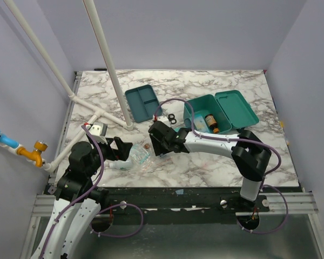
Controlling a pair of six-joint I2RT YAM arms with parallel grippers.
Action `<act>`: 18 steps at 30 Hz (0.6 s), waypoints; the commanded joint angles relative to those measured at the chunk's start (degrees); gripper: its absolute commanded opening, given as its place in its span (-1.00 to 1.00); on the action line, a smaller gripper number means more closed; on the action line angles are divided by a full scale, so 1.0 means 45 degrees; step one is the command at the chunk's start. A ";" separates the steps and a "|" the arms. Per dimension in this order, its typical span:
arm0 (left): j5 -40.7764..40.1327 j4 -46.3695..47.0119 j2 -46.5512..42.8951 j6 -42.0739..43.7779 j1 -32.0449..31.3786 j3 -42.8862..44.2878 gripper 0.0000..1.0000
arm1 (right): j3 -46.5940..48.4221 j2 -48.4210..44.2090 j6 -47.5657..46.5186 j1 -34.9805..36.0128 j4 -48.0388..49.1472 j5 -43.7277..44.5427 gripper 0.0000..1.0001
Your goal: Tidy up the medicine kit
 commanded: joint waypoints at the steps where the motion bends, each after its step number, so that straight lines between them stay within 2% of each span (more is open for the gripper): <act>1: -0.0173 -0.0139 0.0016 0.0102 -0.0063 0.0091 0.97 | -0.0099 0.0569 0.0501 0.0033 0.0622 0.0744 0.19; 9: -0.0168 -0.0152 -0.0008 0.0102 -0.0063 0.0077 0.97 | -0.0169 0.1338 0.0574 0.0044 0.0804 0.0802 0.10; 11: -0.0167 -0.0154 -0.0008 0.0113 -0.0063 0.0078 0.97 | -0.0252 0.1370 0.0544 0.0043 0.0848 0.0816 0.03; 18: -0.0100 -0.0106 0.0037 0.0119 -0.0064 0.0083 0.97 | -0.0603 0.1341 0.0387 0.0057 0.0845 0.0996 -0.43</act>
